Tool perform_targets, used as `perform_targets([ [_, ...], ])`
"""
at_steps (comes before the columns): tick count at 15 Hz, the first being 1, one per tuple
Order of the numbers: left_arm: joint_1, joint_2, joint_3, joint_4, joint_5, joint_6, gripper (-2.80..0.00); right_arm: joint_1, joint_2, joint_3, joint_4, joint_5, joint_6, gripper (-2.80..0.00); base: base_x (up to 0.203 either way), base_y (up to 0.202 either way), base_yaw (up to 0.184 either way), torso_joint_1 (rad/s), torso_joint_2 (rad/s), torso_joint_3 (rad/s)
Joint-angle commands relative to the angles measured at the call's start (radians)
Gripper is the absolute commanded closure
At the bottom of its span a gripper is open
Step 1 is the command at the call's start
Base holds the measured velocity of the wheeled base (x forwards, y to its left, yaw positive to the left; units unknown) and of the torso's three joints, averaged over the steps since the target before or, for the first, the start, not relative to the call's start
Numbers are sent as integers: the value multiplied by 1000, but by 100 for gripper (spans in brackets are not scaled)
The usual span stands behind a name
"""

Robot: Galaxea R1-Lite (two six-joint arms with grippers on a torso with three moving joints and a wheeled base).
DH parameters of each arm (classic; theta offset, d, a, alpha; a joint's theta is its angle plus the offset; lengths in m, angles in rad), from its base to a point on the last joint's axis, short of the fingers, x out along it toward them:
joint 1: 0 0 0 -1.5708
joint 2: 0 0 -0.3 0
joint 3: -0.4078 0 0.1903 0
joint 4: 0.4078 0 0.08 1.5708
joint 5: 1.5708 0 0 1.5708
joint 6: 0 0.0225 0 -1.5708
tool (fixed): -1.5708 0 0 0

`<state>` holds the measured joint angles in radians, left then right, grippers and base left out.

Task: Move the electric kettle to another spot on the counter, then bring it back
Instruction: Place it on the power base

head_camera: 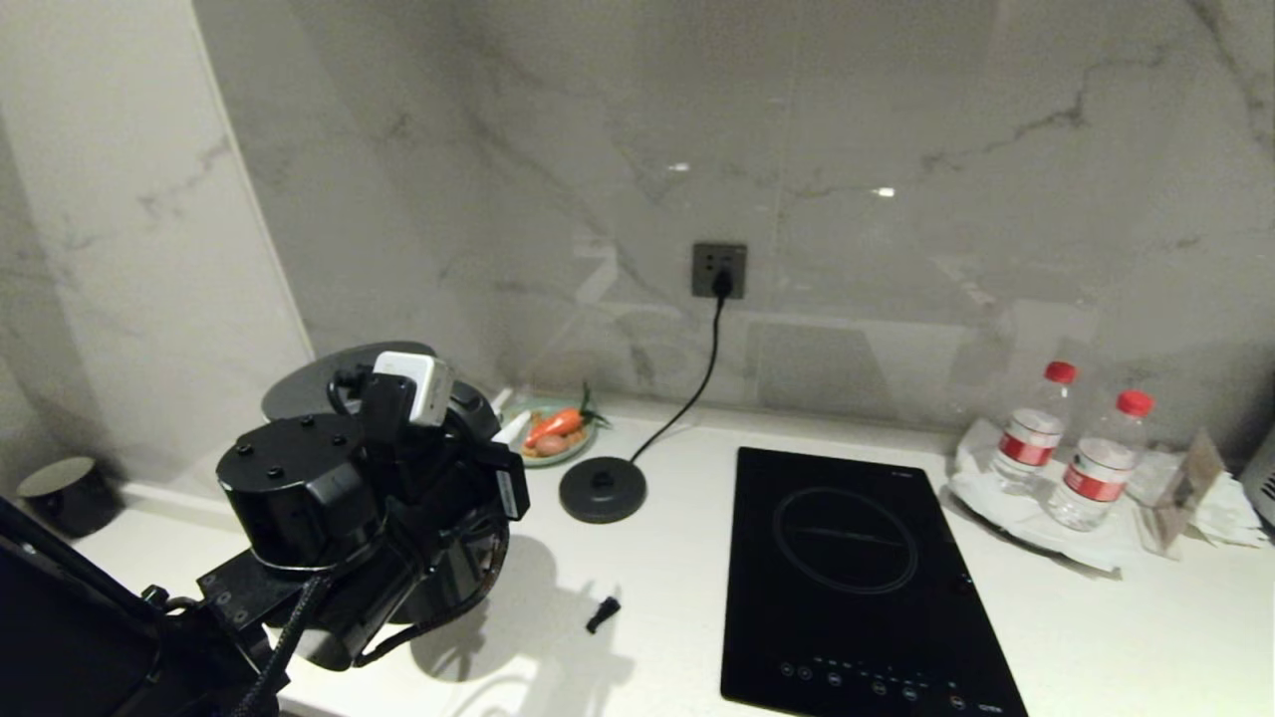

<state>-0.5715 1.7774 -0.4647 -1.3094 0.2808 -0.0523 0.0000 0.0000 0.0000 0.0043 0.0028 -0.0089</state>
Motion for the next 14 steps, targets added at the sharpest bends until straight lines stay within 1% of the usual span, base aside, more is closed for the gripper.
perform_targets([
  [1, -2, 4, -2, -8, 1, 0, 0, 0, 0, 0, 0, 0, 0, 0, 5, 8, -174, 2, 3, 6],
  [8, -5, 11, 3, -10, 1, 1, 0, 0, 0, 0, 0, 0, 0, 0, 2, 7, -165, 0, 2, 3],
  [9, -5, 13, 3, -8, 1, 2, 0, 0, 0, 0, 0, 0, 0, 0, 3, 3, -83, -2, 6, 5],
  [14, -10, 11, 8, -10, 2, 2, 0, 0, 0, 0, 0, 0, 0, 0, 0, 0, 0, 0, 0, 0],
])
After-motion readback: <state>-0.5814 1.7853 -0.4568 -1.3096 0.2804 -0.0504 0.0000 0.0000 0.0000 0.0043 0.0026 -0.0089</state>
